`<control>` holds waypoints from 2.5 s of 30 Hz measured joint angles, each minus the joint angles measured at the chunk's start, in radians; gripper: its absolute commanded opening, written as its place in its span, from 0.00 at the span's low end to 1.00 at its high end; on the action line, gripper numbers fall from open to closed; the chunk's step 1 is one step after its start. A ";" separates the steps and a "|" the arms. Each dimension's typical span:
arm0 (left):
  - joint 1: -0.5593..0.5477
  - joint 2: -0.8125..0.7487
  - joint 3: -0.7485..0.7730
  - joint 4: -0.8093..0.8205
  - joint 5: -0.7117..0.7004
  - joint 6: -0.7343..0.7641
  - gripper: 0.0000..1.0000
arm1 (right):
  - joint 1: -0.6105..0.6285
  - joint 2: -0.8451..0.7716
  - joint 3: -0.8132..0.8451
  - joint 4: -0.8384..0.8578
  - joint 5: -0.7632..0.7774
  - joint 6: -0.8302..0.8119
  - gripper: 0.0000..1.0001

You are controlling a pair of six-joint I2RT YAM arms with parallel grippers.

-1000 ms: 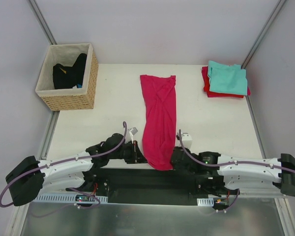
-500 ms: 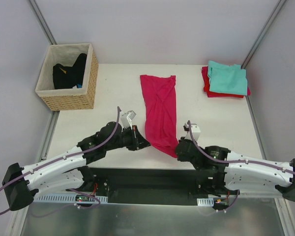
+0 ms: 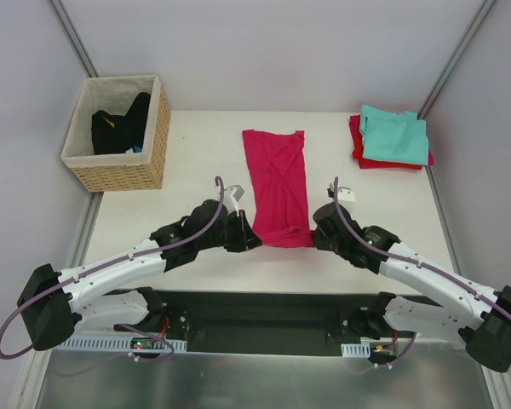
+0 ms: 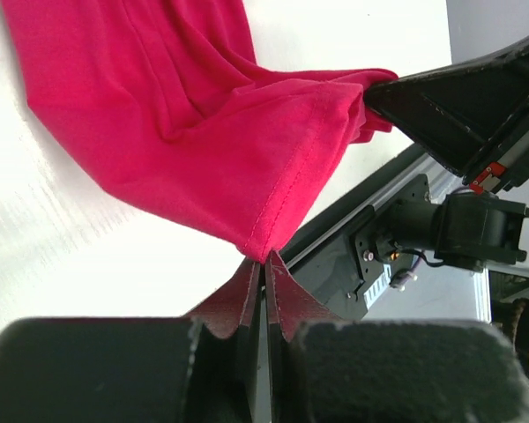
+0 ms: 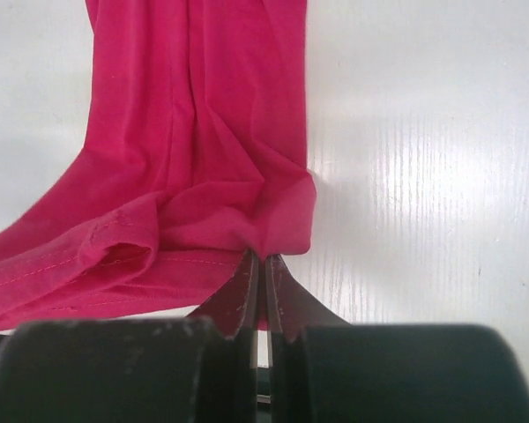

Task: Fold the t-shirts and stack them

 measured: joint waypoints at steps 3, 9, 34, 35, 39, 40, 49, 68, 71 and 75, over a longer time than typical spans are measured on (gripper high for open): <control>0.015 0.019 0.007 -0.003 0.001 0.003 0.00 | -0.053 0.059 0.024 0.036 -0.050 -0.033 0.01; 0.076 0.053 0.015 -0.002 0.008 0.010 0.00 | -0.123 0.160 0.060 0.097 -0.136 -0.073 0.01; 0.331 0.532 0.330 0.136 0.223 0.086 0.00 | -0.431 0.631 0.375 0.247 -0.375 -0.156 0.01; 0.344 0.562 0.344 0.145 0.234 0.085 0.00 | -0.443 0.667 0.394 0.253 -0.390 -0.158 0.01; 0.391 0.669 0.392 0.175 0.278 0.085 0.00 | -0.472 0.780 0.454 0.265 -0.441 -0.159 0.01; 0.403 0.691 0.401 0.182 0.287 0.084 0.00 | -0.475 0.810 0.472 0.266 -0.452 -0.159 0.01; 0.488 0.814 0.447 0.225 0.350 0.074 0.60 | -0.486 0.925 0.544 0.293 -0.491 -0.174 0.93; 0.317 0.225 0.258 0.314 0.343 0.065 0.99 | -0.336 0.327 0.339 0.303 -0.379 -0.201 0.97; 0.255 0.233 0.135 0.359 0.337 0.031 0.99 | -0.310 0.338 0.241 0.317 -0.379 -0.186 0.95; 0.240 0.325 0.008 0.413 0.305 -0.016 0.99 | -0.296 0.371 0.132 0.317 -0.376 -0.172 0.95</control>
